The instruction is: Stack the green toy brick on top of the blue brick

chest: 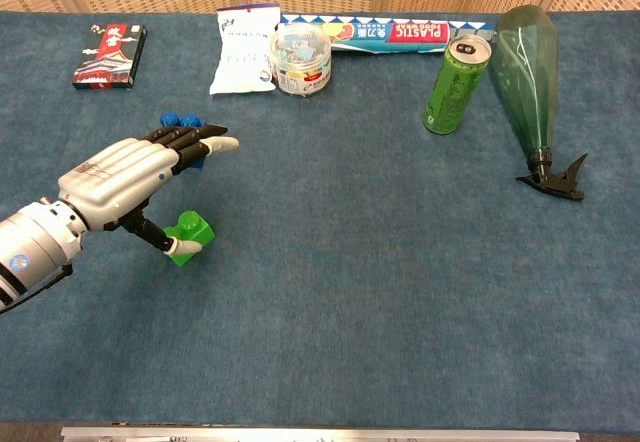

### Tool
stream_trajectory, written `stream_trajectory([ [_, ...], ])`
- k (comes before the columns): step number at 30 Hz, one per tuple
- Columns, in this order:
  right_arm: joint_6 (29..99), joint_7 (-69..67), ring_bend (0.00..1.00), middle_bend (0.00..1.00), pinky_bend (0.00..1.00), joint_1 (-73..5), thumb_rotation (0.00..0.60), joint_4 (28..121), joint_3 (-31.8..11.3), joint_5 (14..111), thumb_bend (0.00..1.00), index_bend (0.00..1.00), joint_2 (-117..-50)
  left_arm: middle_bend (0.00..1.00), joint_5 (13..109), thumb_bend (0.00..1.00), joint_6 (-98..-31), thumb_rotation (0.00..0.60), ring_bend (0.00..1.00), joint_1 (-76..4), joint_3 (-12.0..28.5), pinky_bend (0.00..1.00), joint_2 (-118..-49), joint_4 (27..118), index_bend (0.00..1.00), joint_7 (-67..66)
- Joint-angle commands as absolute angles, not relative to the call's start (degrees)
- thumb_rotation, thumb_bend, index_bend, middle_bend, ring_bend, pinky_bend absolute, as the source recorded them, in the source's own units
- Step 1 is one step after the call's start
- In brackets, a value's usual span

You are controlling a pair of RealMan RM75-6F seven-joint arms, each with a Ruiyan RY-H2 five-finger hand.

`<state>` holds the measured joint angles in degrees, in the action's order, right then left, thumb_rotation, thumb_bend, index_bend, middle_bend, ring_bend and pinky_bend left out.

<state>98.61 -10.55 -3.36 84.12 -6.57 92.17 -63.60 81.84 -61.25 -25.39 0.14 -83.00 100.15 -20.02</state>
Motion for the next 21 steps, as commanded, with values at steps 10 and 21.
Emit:
stream_trajectory([
  [10,98.65,-10.92,0.33,0.45,0.46,-3.21,0.6,84.15,-6.79,92.14,0.38,0.48,-63.42,0.0,81.05,0.02,-61.64,0.6,0.0,-25.37,-0.49,0.03,-85.12,98.15,0.0,-19.4],
  [21,98.29,-11.29,0.33,0.45,0.46,-3.2,0.6,84.01,-7.13,91.6,0.38,0.48,-63.3,0.0,80.17,0.02,-61.83,0.6,0.0,-25.47,-0.62,0.03,-86.92,95.95,0.0,-20.03],
])
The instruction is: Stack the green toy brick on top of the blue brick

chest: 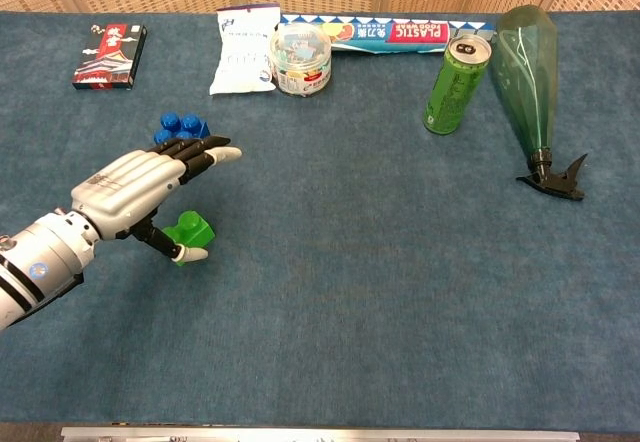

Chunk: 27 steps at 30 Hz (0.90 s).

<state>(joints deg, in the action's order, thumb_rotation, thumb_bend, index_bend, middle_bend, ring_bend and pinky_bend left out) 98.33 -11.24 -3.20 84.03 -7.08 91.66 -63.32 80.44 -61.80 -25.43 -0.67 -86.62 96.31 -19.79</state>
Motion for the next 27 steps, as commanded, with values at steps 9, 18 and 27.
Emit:
stream_trajectory([
  [9,97.89,-11.46,0.33,0.45,0.46,-3.26,0.6,83.9,-7.15,91.51,0.38,0.48,-63.29,0.0,79.19,0.02,-62.02,0.6,0.0,-25.21,-0.87,0.03,-87.53,94.82,0.0,-20.03],
  [18,97.81,-11.49,0.33,0.45,0.46,-3.24,0.6,83.86,-7.2,91.48,0.38,0.48,-63.31,0.0,79.01,0.02,-62.77,0.6,0.0,-24.58,-1.24,0.03,-87.62,94.29,0.0,-19.06],
  [27,97.76,-11.41,0.33,0.45,0.46,-3.22,0.6,83.86,-7.19,91.56,0.38,0.48,-63.35,0.0,78.56,0.02,-63.31,0.6,0.0,-23.82,-1.6,0.03,-87.19,93.68,0.0,-17.99],
])
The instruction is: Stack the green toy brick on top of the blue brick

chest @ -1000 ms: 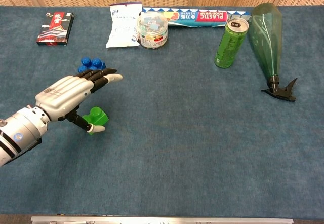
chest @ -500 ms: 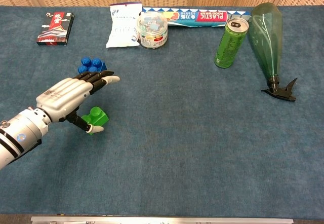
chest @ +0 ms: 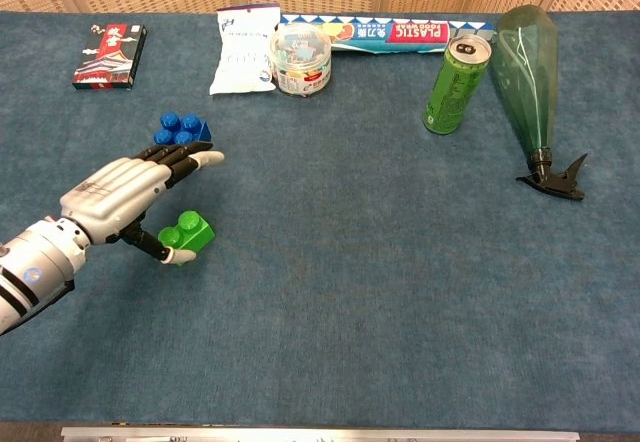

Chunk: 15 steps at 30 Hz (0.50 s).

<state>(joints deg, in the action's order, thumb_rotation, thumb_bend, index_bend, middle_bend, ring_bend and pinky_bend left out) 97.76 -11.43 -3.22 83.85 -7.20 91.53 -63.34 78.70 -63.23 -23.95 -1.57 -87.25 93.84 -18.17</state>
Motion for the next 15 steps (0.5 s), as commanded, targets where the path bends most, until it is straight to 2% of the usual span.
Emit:
stream_trajectory([
  [1,97.76,-11.39,0.33,0.45,0.46,-3.22,0.6,83.86,-7.19,91.58,0.38,0.48,-63.35,0.0,78.49,0.02,-63.34,0.6,0.0,-23.77,-1.6,0.03,-87.18,93.6,0.0,-17.9],
  [15,97.83,-11.21,0.33,0.45,0.46,-3.17,0.6,83.81,-7.27,91.57,0.38,0.48,-63.45,0.0,78.02,0.02,-64.03,0.6,0.0,-22.49,-2.14,0.03,-86.31,92.55,0.0,-16.27],
])
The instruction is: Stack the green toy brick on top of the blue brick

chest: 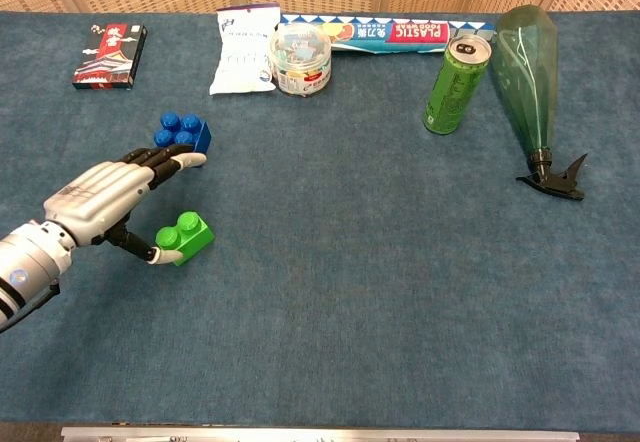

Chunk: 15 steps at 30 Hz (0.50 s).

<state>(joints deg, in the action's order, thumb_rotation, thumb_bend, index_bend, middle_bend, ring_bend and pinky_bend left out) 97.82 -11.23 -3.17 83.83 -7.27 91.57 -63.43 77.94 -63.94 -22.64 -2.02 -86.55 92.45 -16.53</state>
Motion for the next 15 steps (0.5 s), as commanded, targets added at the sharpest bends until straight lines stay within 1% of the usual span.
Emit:
stream_trajectory([
  [1,97.82,-11.22,0.33,0.45,0.46,-3.17,0.6,83.81,-7.26,91.59,0.38,0.48,-63.45,0.0,78.1,0.02,-64.11,0.6,0.0,-22.38,-2.23,0.03,-86.14,92.6,0.0,-16.13],
  [15,97.79,-10.9,0.33,0.45,0.46,-3.16,0.6,83.88,-7.16,91.81,0.38,0.48,-63.57,0.0,77.95,0.02,-64.86,0.6,0.0,-21.09,-2.47,0.03,-84.28,91.64,0.0,-14.32],
])
